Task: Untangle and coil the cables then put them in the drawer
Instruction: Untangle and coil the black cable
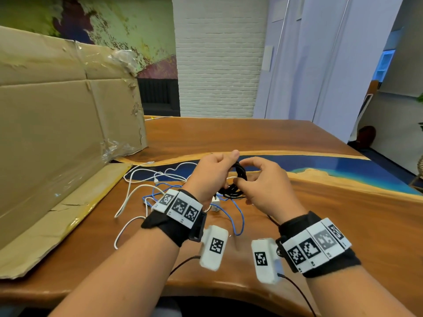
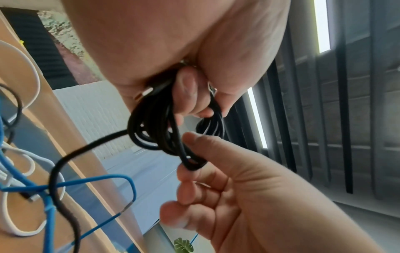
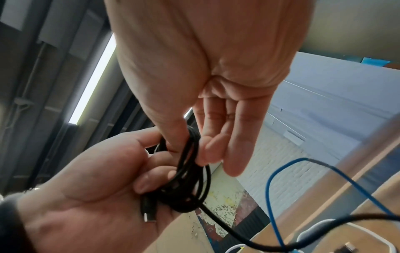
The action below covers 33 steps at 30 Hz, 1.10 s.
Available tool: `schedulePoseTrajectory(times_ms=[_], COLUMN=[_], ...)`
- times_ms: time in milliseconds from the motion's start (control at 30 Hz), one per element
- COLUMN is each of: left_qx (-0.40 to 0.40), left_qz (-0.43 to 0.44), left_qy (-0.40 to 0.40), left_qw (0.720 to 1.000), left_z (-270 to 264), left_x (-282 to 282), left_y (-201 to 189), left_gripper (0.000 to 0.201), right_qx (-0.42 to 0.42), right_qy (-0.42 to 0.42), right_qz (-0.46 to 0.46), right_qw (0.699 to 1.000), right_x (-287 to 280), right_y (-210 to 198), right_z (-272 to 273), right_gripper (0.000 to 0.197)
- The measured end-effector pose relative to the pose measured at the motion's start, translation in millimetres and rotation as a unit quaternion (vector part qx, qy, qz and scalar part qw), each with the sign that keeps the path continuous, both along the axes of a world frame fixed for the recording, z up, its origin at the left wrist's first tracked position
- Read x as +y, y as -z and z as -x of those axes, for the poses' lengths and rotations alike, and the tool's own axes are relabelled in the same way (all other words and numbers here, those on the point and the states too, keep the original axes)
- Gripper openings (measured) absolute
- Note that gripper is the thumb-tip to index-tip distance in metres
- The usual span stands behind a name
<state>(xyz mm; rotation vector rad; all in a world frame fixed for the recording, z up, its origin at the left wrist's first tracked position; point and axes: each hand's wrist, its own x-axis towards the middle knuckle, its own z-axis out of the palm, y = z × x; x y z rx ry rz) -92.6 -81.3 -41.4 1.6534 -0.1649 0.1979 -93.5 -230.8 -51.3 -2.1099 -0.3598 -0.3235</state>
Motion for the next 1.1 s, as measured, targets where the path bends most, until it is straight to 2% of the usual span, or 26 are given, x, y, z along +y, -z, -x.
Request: schedulePoseTrajectory(times_ms=[67, 133, 233, 300, 367, 433, 467, 533, 567, 600, 633, 667, 767, 833, 900, 967, 1033, 1100], left_qx=[-0.007, -0.009, -0.007, -0.016, -0.034, -0.053, -0.060, -0.065, -0.068, -0.072, -0.075, -0.081, -0.064, -0.033, -0.017, -0.019, -0.043, -0.077], left_qz=[0.001, 0.009, 0.023, 0.015, -0.004, -0.009, -0.011, -0.024, -0.035, -0.048, -0.058, -0.064, -0.019, 0.047, 0.098, 0.112, 0.073, -0.019], left_qy=[-0.020, -0.041, -0.030, -0.013, -0.019, -0.040, -0.049, -0.052, -0.050, -0.052, -0.058, -0.068, -0.089, -0.060, -0.029, -0.013, -0.022, -0.058], left_qw=[1.000, 0.999, 0.999, 1.000, 0.999, 0.998, 0.997, 0.996, 0.996, 0.995, 0.994, 0.992, 0.994, 0.997, 0.995, 0.993, 0.996, 0.995], left_z=[-0.4, -0.8, 0.7, 1.9, 0.3, -0.8, -2.0, -3.5, -3.7, -4.1, -3.6, -4.4, -6.4, -6.5, -4.5, -1.6, 0.1, -0.3], left_x=[-1.3, -1.6, -0.6, -1.5, -2.7, -0.7, 1.5, 6.0, 7.5, 8.7, 9.1, 10.3, 15.7, 16.2, 11.8, 8.9, 9.9, 11.8], left_y=[3.0, 3.7, 3.8, 4.0, 4.8, 5.3, 5.9, 7.6, 8.5, 9.7, 9.6, 9.5, 7.0, 5.4, 2.7, -1.5, -6.1, -9.1], left_gripper=[0.039, 0.035, 0.031, 0.031, 0.027, 0.022, 0.021, 0.019, 0.019, 0.019, 0.019, 0.018, 0.016, 0.018, 0.020, 0.020, 0.018, 0.015], right_qx=[-0.028, -0.068, -0.059, -0.045, -0.018, 0.051, 0.104, 0.205, 0.236, 0.249, 0.250, 0.239, 0.166, 0.102, 0.059, 0.063, 0.092, 0.109], right_qy=[0.026, 0.053, 0.048, 0.034, 0.021, -0.015, -0.044, -0.107, -0.126, -0.134, -0.138, -0.134, -0.091, -0.060, -0.042, -0.042, -0.062, -0.075], right_qz=[0.027, 0.060, 0.068, 0.067, 0.025, -0.127, -0.230, -0.415, -0.471, -0.496, -0.492, -0.463, -0.271, -0.143, -0.073, -0.032, -0.020, -0.017], right_qw=[0.999, 0.995, 0.995, 0.996, 0.999, 0.991, 0.967, 0.880, 0.841, 0.821, 0.822, 0.843, 0.944, 0.983, 0.995, 0.997, 0.994, 0.991], right_x=[-1.0, -2.8, -5.7, -6.3, -5.7, -6.3, -6.7, -8.4, -10.1, -13.0, -16.0, -19.5, -32.0, -39.4, -44.0, -49.8, -57.8, -65.3], right_y=[1.9, -1.4, -7.7, -7.3, -7.3, -8.3, -10.1, -13.4, -15.2, -16.2, -17.6, -18.2, -21.1, -23.4, -24.3, -26.8, -31.1, -35.7], right_z=[0.0, 1.9, 4.3, 5.3, 6.3, 6.1, 6.0, 6.3, 7.0, 6.4, 6.3, 5.3, 4.3, 4.3, 2.7, 1.6, 1.9, 2.0], right_gripper=[0.045, 0.040, 0.027, 0.030, 0.035, 0.037, 0.035, 0.027, 0.023, 0.020, 0.018, 0.016, 0.017, 0.017, 0.015, 0.014, 0.013, 0.013])
